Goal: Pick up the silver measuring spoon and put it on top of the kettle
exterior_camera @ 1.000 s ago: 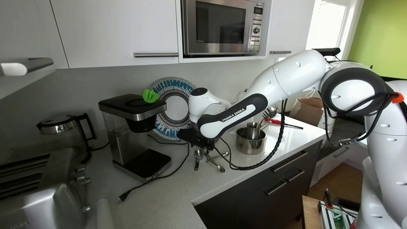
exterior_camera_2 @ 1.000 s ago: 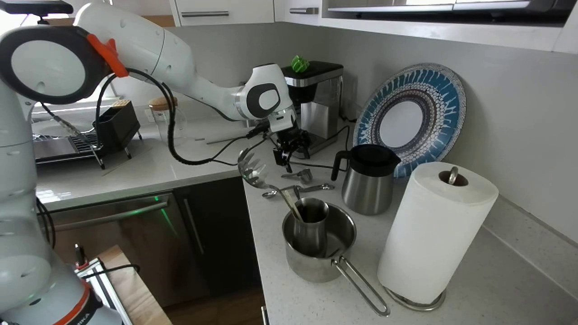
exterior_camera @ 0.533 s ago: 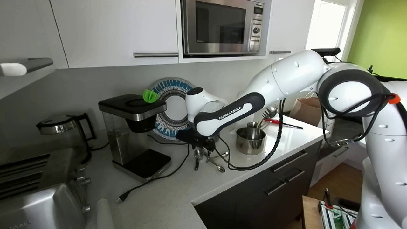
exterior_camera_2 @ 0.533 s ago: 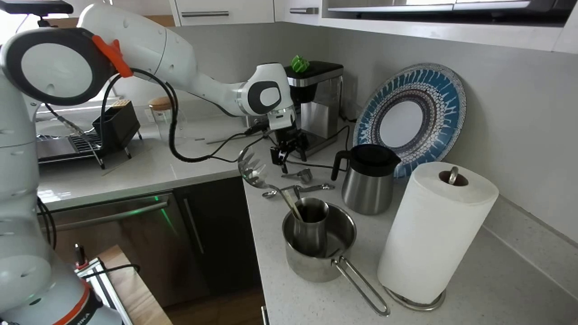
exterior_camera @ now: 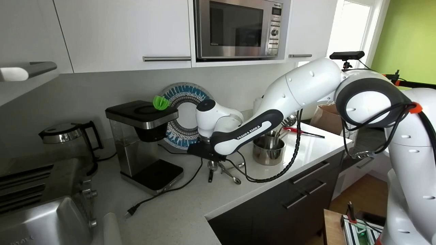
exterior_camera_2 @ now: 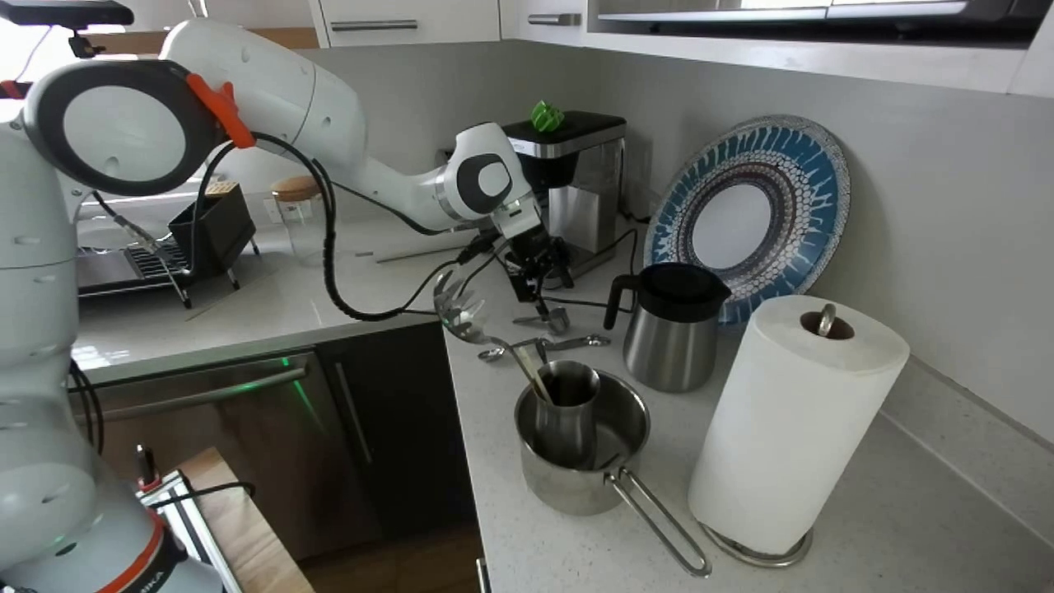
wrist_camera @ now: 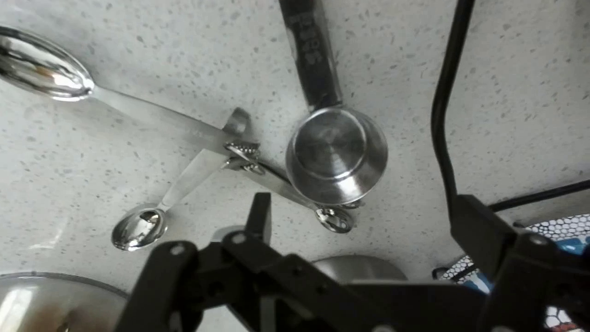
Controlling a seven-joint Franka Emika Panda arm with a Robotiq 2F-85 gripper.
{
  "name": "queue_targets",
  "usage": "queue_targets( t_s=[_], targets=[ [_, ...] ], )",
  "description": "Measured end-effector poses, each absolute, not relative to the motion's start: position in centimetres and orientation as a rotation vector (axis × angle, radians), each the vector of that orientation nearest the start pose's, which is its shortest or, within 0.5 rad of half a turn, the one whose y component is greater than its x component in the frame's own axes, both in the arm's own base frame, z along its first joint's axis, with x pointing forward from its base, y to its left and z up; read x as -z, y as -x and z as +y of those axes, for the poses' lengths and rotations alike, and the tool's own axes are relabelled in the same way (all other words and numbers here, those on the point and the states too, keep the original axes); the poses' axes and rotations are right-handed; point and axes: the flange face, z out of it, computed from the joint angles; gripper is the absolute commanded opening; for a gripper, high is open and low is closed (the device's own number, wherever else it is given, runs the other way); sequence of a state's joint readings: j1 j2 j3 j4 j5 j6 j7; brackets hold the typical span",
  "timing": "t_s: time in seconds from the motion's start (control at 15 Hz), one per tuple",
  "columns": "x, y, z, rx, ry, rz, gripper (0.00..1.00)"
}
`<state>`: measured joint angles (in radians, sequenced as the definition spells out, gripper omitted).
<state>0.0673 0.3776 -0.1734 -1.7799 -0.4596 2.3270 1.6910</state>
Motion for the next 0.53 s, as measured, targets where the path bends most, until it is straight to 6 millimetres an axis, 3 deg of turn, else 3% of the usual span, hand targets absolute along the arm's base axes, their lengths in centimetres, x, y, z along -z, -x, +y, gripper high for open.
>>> queue_targets(
  t_s=[0.53],
  targets=[
    [-33.6,-66.4,-7.1,0.679,2.462,2.181,1.0]
  ],
)
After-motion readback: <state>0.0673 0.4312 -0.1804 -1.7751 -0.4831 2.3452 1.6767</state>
